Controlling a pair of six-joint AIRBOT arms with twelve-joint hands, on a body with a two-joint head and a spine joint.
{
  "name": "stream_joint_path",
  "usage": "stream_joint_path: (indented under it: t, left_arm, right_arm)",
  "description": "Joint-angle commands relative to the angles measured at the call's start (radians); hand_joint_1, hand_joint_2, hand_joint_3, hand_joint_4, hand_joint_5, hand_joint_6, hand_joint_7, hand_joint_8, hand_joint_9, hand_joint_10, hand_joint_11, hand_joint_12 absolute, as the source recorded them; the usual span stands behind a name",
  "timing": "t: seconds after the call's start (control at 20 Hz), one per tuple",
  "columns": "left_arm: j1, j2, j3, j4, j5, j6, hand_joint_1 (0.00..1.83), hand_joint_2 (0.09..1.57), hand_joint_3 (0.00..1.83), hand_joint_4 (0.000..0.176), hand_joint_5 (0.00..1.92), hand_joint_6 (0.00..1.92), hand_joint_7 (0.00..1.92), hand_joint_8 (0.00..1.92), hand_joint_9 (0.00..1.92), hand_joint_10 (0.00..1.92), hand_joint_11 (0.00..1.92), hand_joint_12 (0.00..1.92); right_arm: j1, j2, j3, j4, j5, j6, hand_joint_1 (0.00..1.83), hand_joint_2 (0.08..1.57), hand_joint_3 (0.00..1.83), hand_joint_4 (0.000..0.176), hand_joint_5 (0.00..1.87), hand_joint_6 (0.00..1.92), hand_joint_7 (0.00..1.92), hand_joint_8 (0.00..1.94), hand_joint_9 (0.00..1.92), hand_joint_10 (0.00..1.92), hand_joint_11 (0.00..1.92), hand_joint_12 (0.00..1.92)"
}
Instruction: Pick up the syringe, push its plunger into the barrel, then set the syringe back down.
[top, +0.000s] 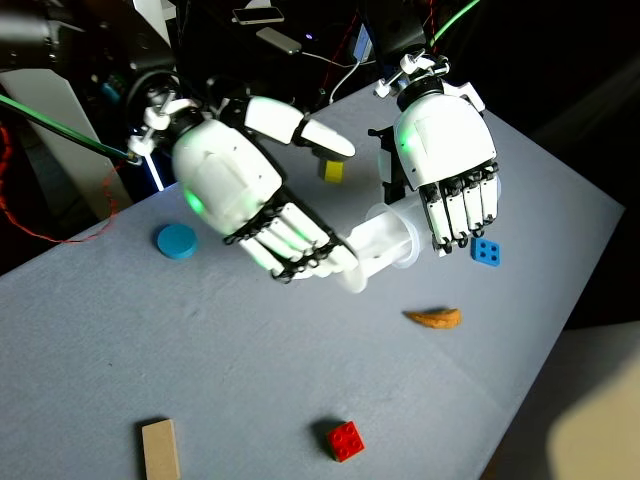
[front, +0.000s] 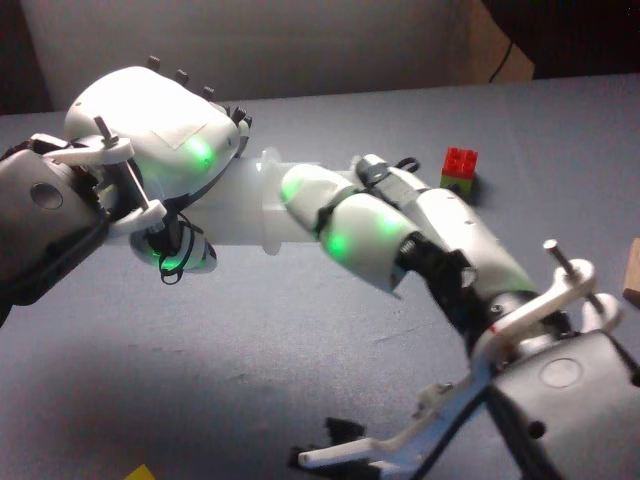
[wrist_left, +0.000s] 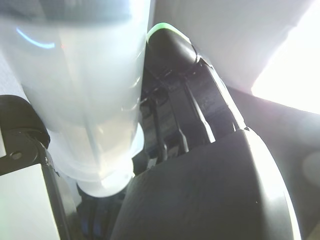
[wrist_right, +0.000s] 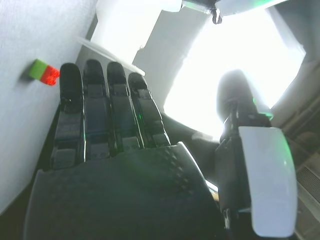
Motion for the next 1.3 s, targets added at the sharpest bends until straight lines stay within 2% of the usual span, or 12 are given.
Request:
stream_joint_path:
  t: [0.0,0.15,0.25,0.4,0.65,0.75,0.85,1.0,1.25]
  left_arm:
    - [-0.038,-0.012,-0.009,0.084,-0.054,-0.041,1.49,1.15,0.00,0.000,0.78,1.04,0.78,1.19,0.90,1.19,0.88,1.56]
    - [-0.039,-0.013,-0.009,0.084,-0.053,-0.040,1.49,1.13,0.00,0.000,0.83,0.95,0.79,1.21,0.92,1.18,0.87,1.50]
    - [-0.039,-0.013,-0.009,0.084,-0.051,-0.040,1.49,1.13,0.00,0.000,0.81,0.99,0.82,1.16,0.93,1.16,0.85,1.56]
    - [-0.040,-0.014,-0.009,0.084,-0.051,-0.040,1.49,1.14,0.00,0.000,0.85,0.95,0.80,1.21,0.88,1.23,0.81,1.59]
    - [-0.044,-0.014,-0.009,0.084,-0.051,-0.040,1.49,1.12,0.00,0.000,0.86,0.92,0.83,1.14,0.92,1.17,0.91,1.51]
    - [-0.046,-0.014,-0.009,0.084,-0.051,-0.034,1.50,1.12,0.00,0.000,0.89,0.91,0.82,1.17,0.92,1.19,0.83,1.53]
    - [-0.047,-0.015,-0.009,0.084,-0.031,-0.015,1.49,1.13,0.00,0.000,0.88,0.94,0.80,1.18,0.91,1.17,0.89,1.50]
    - [-0.050,-0.016,-0.004,0.084,0.033,0.023,1.49,1.13,0.00,0.000,0.86,0.94,0.81,1.19,0.94,1.17,0.79,1.59]
    - [-0.056,-0.022,0.011,0.083,0.141,0.068,1.49,1.15,0.00,0.000,0.85,0.93,0.78,1.22,0.90,1.21,0.81,1.62]
  right_arm:
    - [0.014,-0.026,-0.010,-0.115,-0.163,0.007,0.20,1.13,0.00,0.000,0.25,0.00,0.29,0.00,0.29,0.00,0.00,0.81]
    - [0.018,-0.046,-0.001,-0.134,-0.179,0.018,0.19,1.13,0.00,0.000,0.25,0.00,0.29,0.00,0.29,0.00,0.00,0.82]
    - [0.022,-0.058,0.005,-0.134,-0.186,0.022,0.18,1.13,0.00,0.000,0.24,0.00,0.28,0.00,0.28,0.00,0.00,0.79]
    - [0.021,-0.066,0.008,-0.134,-0.192,0.024,0.17,1.14,0.00,0.000,0.24,0.00,0.28,0.00,0.28,0.00,0.00,0.79]
    - [0.018,-0.046,-0.001,-0.188,-0.156,0.021,0.20,1.13,0.00,0.000,0.27,0.01,0.31,0.01,0.30,0.01,0.00,0.84]
    - [0.012,0.007,-0.032,-0.209,-0.154,0.021,0.19,1.13,0.00,0.000,0.25,0.00,0.29,0.00,0.29,0.00,0.00,0.79]
    - [0.008,0.077,-0.073,-0.209,-0.169,0.026,0.19,1.13,0.00,0.000,0.25,0.00,0.29,0.00,0.29,0.00,0.00,0.78]
    - [0.009,0.201,-0.125,-0.209,-0.194,0.040,0.18,1.13,0.00,0.000,0.26,0.00,0.30,0.00,0.30,0.00,0.00,0.79]
    - [0.033,0.337,-0.129,-0.209,-0.227,0.049,0.18,1.13,0.00,0.000,0.26,0.00,0.29,0.00,0.29,0.00,0.00,0.81]
